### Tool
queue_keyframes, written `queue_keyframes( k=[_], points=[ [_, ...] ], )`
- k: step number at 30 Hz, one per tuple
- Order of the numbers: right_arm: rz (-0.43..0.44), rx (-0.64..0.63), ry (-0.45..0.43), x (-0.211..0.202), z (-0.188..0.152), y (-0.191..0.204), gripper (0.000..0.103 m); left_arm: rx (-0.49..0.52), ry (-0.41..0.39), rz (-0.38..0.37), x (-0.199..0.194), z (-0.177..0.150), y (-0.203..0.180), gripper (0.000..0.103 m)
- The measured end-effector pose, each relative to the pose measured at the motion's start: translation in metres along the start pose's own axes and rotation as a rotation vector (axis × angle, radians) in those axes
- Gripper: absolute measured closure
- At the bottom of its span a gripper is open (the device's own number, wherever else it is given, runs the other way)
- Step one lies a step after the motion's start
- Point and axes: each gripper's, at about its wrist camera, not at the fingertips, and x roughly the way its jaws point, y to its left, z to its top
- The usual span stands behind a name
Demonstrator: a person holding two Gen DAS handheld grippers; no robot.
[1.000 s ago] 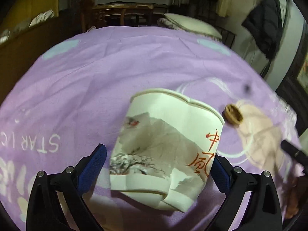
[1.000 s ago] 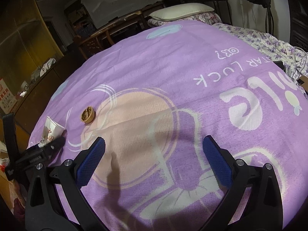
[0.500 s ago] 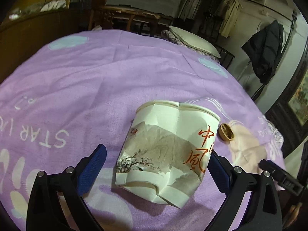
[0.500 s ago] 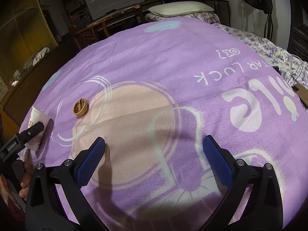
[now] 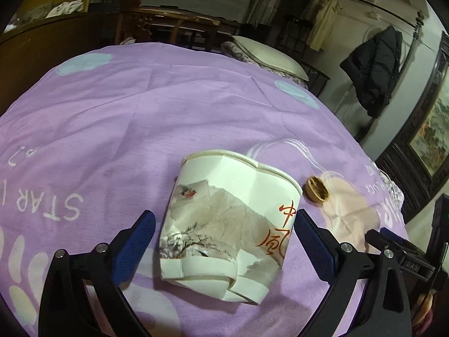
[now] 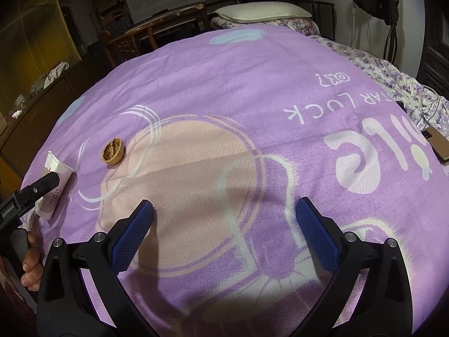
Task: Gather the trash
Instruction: 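Grasp the white paper cup with the left tool while the right tool grasps the walnut shell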
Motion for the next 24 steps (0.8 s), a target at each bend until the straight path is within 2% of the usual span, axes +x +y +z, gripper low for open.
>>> queue_keyframes(
  k=[2,4,8,12,14,16,24],
  points=[
    [0.000,0.000,0.000,0.000,0.000,0.000,0.006,-0.011,-0.017,0.010,-0.004,0.000,0.003,0.023],
    [0.001,0.001,-0.002,0.000,0.000,0.000,0.006,-0.035,-0.051,0.048,-0.012,0.000,0.009,0.023],
    [0.007,-0.032,-0.032,-0.005,0.001,0.008,0.006,-0.118,-0.131,0.171,-0.033,-0.001,0.038,0.023],
    [0.052,-0.178,-0.067,-0.005,0.006,0.048,0.006,-0.229,-0.082,0.152,-0.031,-0.002,0.064,0.023],
    [0.066,-0.237,-0.108,-0.003,0.010,0.071,0.006,-0.226,-0.079,0.157,-0.030,-0.001,0.062,0.023],
    [0.100,-0.273,-0.101,0.004,0.016,0.089,0.006,-0.192,-0.067,0.171,-0.027,0.000,0.055,0.022],
    [0.128,-0.251,-0.040,0.035,0.037,0.106,0.023,-0.183,-0.043,0.165,-0.020,0.000,0.059,0.017]
  ],
)
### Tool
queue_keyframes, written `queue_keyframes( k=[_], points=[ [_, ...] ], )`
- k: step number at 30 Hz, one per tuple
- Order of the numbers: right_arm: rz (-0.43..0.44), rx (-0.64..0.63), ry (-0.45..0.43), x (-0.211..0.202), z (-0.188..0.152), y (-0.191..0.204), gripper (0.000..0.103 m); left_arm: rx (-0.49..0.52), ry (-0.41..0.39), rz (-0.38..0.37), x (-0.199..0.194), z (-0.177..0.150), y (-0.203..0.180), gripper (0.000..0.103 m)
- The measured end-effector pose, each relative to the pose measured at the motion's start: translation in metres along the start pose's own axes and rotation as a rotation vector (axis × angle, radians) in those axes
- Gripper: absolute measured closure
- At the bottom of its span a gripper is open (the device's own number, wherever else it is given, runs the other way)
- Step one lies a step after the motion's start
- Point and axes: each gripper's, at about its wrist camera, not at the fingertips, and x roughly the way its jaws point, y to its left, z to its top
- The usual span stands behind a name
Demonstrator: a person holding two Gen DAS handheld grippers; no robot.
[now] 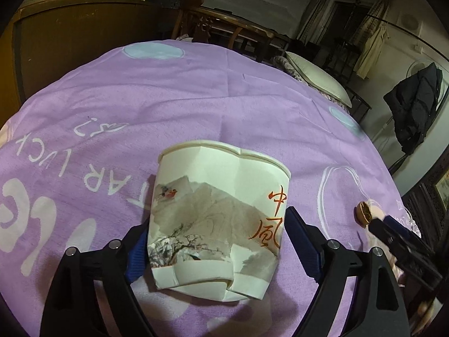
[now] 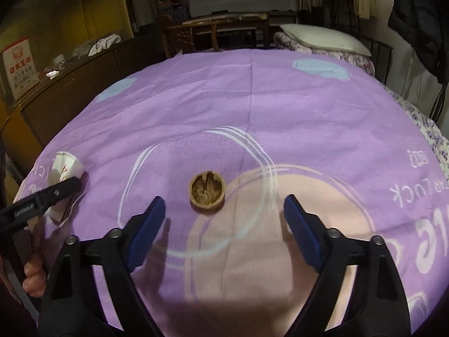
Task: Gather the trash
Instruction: 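Grasp the white paper cup with the left tool while the right tool grasps the walnut shell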
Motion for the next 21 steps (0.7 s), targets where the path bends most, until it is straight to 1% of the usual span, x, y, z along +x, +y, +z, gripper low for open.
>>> queue_keyframes(
  k=[3,5,6,7,8,9,10,14,16,21],
  points=[
    [0.002,-0.003,0.009,0.009,0.004,0.002,0.024,0.006,0.001,0.000,0.000,0.000,0.000,0.015],
    [0.000,-0.031,0.025,0.013,0.004,0.007,0.027,0.009,0.001,-0.001,0.000,-0.001,0.000,0.014],
    [-0.002,-0.045,0.036,0.015,0.004,0.010,0.031,0.010,0.001,-0.001,0.000,-0.001,0.000,0.014],
    [-0.007,-0.059,0.049,0.018,0.004,0.013,0.043,0.010,0.002,0.000,0.000,0.000,0.000,0.013],
    [-0.018,-0.070,0.059,0.021,0.004,0.015,0.052,0.011,0.001,0.000,0.000,-0.001,0.000,0.013],
    [-0.035,-0.078,0.059,0.021,0.003,0.017,0.063,0.011,0.001,0.000,0.000,-0.001,0.000,0.013],
    [-0.031,-0.081,0.054,0.020,0.003,0.018,0.072,0.008,-0.001,-0.002,0.000,-0.001,0.001,0.013],
    [-0.014,-0.075,0.032,0.014,0.000,0.015,0.072,0.002,-0.011,-0.010,-0.001,-0.002,0.003,0.015],
    [-0.004,-0.079,0.027,0.012,-0.001,0.015,0.072,0.000,-0.022,-0.019,-0.003,-0.002,0.003,0.024],
    [-0.009,-0.076,0.035,0.013,-0.001,0.015,0.072,0.009,-0.050,-0.052,-0.009,-0.003,0.002,0.025]
  ],
)
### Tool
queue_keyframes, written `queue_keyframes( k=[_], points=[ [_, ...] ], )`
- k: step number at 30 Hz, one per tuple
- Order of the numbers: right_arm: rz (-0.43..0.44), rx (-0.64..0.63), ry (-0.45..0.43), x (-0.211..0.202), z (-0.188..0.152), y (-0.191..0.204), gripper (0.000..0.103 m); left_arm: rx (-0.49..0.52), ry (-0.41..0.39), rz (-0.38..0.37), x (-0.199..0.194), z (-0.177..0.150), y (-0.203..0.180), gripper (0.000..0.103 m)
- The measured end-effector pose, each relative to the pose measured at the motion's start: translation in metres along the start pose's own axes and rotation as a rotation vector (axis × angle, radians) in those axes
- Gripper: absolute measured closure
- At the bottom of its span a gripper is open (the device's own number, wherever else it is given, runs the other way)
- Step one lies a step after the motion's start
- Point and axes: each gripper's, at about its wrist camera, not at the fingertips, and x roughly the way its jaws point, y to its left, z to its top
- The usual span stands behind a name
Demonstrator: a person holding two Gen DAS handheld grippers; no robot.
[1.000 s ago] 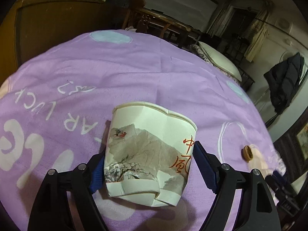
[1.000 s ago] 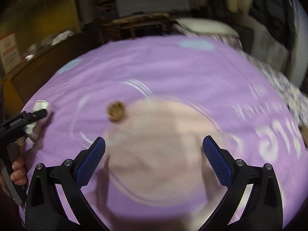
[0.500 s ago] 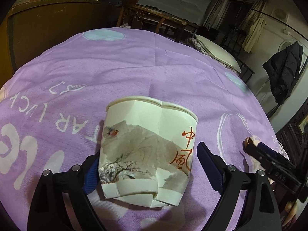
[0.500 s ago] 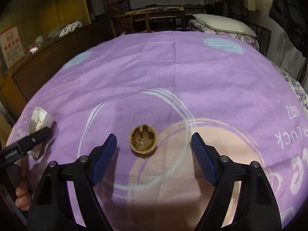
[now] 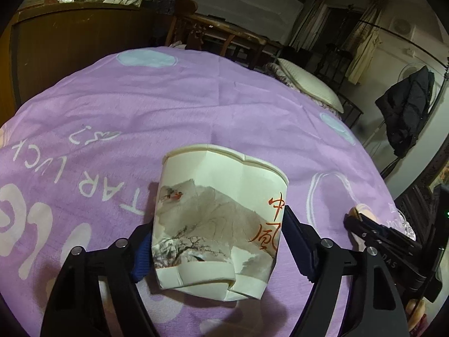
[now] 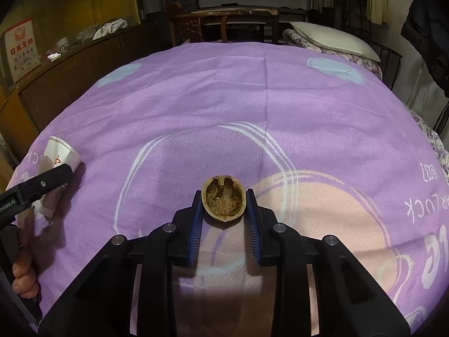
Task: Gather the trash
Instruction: 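Grasp the white paper cup with the left tool while the right tool grasps the walnut shell, then carry the paper cup and walnut shell to the red wastebasket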
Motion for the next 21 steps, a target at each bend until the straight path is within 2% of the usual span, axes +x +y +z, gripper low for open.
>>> queue_keyframes(
  k=[7,11,14,21],
  points=[
    [0.001,0.042,-0.058,-0.023,-0.009,-0.001,0.072,0.037,-0.048,0.002,-0.015,-0.003,-0.007,0.025],
    [0.032,0.066,-0.077,-0.044,-0.023,0.001,0.072,0.068,-0.041,0.016,-0.032,-0.013,-0.014,0.025],
    [0.037,0.062,-0.104,-0.065,-0.030,0.003,0.072,0.107,-0.050,0.029,-0.057,-0.019,-0.023,0.025],
    [0.103,0.067,-0.204,-0.128,-0.031,0.010,0.072,0.183,-0.168,0.036,-0.137,-0.019,-0.054,0.025]
  ],
)
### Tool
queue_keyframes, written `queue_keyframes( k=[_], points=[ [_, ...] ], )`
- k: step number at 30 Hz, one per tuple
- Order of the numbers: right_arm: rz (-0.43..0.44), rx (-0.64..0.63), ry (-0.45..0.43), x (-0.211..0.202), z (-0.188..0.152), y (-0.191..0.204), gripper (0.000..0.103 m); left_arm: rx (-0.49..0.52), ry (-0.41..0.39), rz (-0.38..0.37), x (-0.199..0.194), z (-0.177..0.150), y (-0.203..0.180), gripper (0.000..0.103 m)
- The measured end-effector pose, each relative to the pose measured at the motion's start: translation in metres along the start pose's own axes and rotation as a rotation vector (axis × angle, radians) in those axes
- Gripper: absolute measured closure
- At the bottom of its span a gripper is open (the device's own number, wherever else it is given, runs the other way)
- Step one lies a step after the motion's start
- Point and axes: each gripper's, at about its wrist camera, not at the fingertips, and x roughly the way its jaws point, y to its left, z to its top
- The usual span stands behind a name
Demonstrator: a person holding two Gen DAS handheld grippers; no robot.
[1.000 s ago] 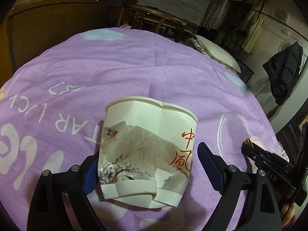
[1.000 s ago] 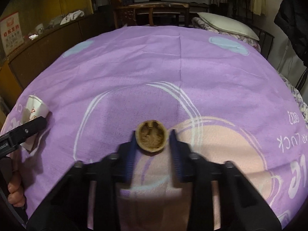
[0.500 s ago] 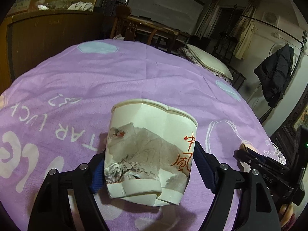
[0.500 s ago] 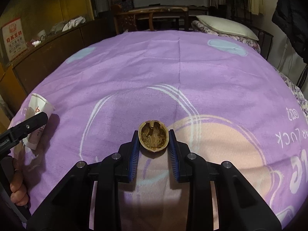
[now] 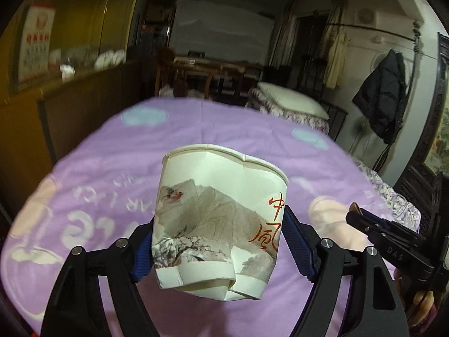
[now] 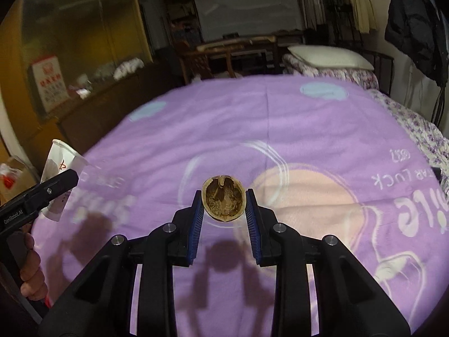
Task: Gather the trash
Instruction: 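Carry the paper cup and walnut shell to the red wastebasket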
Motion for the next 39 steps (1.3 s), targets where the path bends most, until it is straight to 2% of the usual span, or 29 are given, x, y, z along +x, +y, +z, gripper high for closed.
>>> queue_keyframes(
  k=[9,18,23,26,30,35,37,39],
  points=[
    [0.086,-0.030,-0.173,-0.092,0.012,0.027,0.072,0.022,-0.123,-0.005,-0.106,0.018,-0.014,0.025],
    [0.220,-0.073,-0.284,-0.164,0.017,0.062,0.072,0.067,-0.256,0.091,-0.216,0.010,0.001,0.024],
    [0.308,-0.129,-0.281,-0.178,0.019,0.095,0.072,0.065,-0.274,0.169,-0.261,-0.007,0.029,0.024],
    [0.371,-0.173,-0.235,-0.173,0.016,0.123,0.072,0.047,-0.254,0.236,-0.273,-0.024,0.057,0.024],
    [0.427,-0.228,-0.153,-0.160,0.008,0.162,0.072,-0.021,-0.170,0.341,-0.273,-0.058,0.109,0.024],
    [0.465,-0.312,-0.024,-0.127,-0.014,0.221,0.072,-0.233,0.001,0.415,-0.258,-0.118,0.198,0.024],
    [0.478,-0.348,0.024,-0.114,-0.024,0.245,0.072,-0.325,0.074,0.411,-0.250,-0.148,0.233,0.024],
    [0.489,-0.387,0.073,-0.100,-0.036,0.269,0.072,-0.373,0.131,0.408,-0.244,-0.172,0.255,0.024]
  ],
)
